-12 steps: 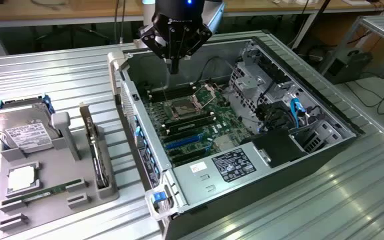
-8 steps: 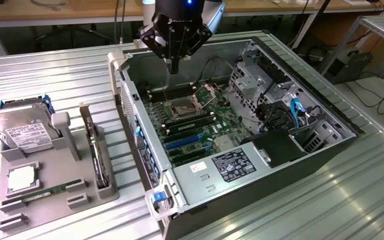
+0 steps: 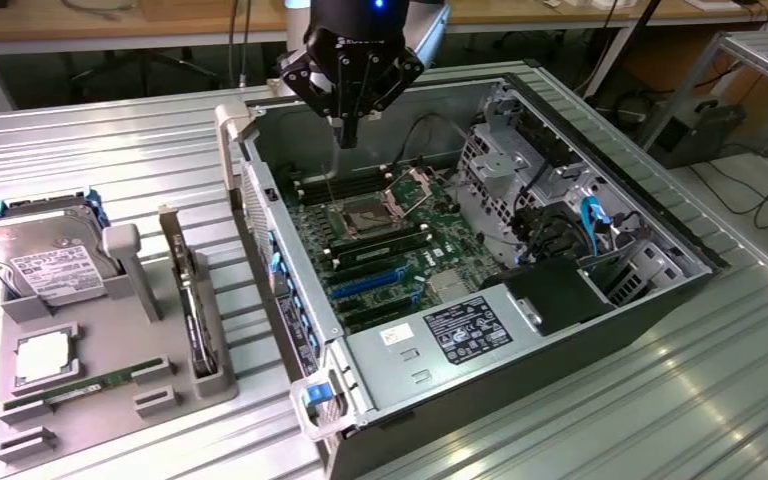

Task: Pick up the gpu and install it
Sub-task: 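Reach for the gpu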

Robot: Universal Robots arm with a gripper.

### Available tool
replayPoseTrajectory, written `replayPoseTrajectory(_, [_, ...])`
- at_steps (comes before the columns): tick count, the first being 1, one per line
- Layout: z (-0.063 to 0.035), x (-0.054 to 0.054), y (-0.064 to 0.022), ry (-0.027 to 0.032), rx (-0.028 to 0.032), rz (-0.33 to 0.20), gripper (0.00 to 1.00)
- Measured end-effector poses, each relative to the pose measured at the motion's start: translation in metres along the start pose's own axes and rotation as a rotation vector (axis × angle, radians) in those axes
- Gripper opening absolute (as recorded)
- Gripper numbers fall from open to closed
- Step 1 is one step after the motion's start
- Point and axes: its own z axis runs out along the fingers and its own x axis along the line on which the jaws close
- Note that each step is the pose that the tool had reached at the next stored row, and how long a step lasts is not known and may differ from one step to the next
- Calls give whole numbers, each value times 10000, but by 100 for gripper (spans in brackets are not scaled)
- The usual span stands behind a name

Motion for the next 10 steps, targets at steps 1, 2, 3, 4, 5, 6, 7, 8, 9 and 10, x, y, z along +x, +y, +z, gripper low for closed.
replayPoseTrajectory(1, [0,0,0,0,0,0,11])
replayPoseTrajectory(2, [0,5,-1,-1,0,1,11])
replayPoseTrajectory(3, [-2,27,-12,-5,0,0,11])
replayPoseTrajectory(4, [-3,52,-34,-13,-1,-1,11])
replayPoseTrajectory(5, [-5,76,-53,-18,-1,-1,11])
replayPoseTrajectory(6, [-7,120,-88,-25,-2,-2,11])
replayPoseTrajectory(7, [-10,166,-127,-30,-2,-2,11])
replayPoseTrajectory(8, [-14,223,-172,-34,-2,-2,11])
replayPoseTrajectory(9, [-15,264,-198,-39,-4,-1,11])
replayPoseTrajectory(10, [-17,296,-217,-43,-4,-2,11])
